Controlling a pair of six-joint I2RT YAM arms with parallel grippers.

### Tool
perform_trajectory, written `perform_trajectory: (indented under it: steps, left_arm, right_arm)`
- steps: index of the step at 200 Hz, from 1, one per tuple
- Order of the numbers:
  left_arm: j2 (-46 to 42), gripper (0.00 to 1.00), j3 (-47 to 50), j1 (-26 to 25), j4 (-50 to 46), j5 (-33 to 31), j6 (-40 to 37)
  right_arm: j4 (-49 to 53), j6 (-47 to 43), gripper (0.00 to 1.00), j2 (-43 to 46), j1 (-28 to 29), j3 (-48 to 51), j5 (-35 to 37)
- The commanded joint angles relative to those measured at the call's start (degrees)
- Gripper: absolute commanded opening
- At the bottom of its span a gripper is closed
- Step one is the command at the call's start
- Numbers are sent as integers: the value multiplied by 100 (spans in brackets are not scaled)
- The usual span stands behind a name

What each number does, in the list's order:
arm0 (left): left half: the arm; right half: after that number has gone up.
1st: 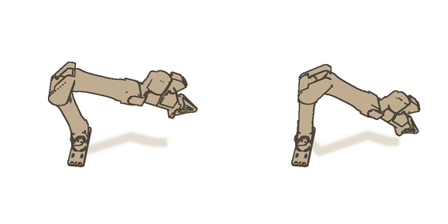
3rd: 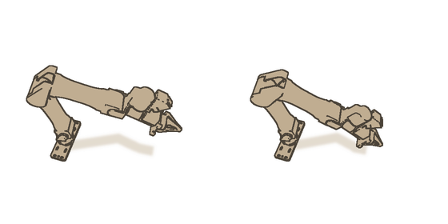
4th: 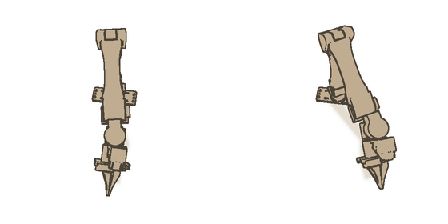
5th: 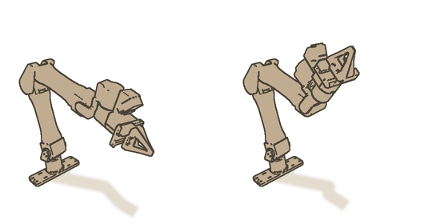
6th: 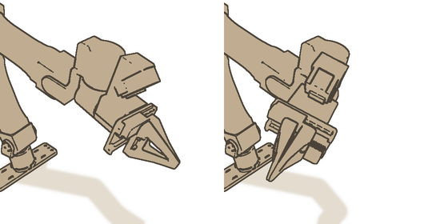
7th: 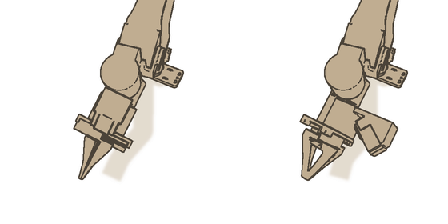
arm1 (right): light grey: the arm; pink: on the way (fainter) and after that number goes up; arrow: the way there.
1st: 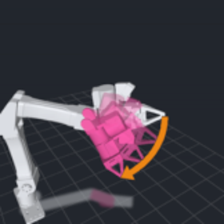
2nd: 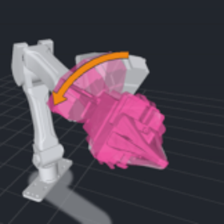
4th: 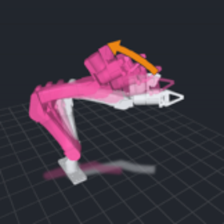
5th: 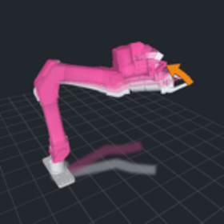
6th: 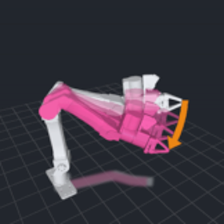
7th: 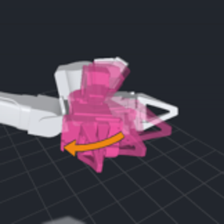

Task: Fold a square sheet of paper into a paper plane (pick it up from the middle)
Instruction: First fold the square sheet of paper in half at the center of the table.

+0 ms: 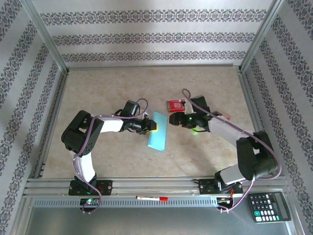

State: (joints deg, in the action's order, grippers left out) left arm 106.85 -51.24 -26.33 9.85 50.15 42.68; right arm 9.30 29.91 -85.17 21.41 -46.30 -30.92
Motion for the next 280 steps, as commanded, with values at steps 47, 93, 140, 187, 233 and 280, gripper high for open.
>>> perform_trajectory:
  steps: [47, 93, 140, 187, 233, 280]
  left_arm:
    - [247, 25, -91, 86, -610, -353, -703]
    - [232, 23, -69, 90, -654, -513, -752]
    - [233, 21, -74, 88, -800, -594, -875]
    - [221, 20, -85, 93, -852, -651, -886]
    - [186, 20, 6, 90, -826, -787, -875]
    - [202, 20, -52, 81, -1105, -897, -1106]
  right_arm:
    - [-764, 949, 33, -783, 703, 197, 133]
    - [-1083, 1214, 28, -1110, 812, 275, 283]
    - [-1115, 1245, 25, -1263, 821, 249, 297]
    - [-1104, 1247, 24, -1253, 791, 236, 246]
    - [-668, 857, 24, -461, 225, 231, 291]
    - [-5, 328, 25, -39, -357, 87, 503]
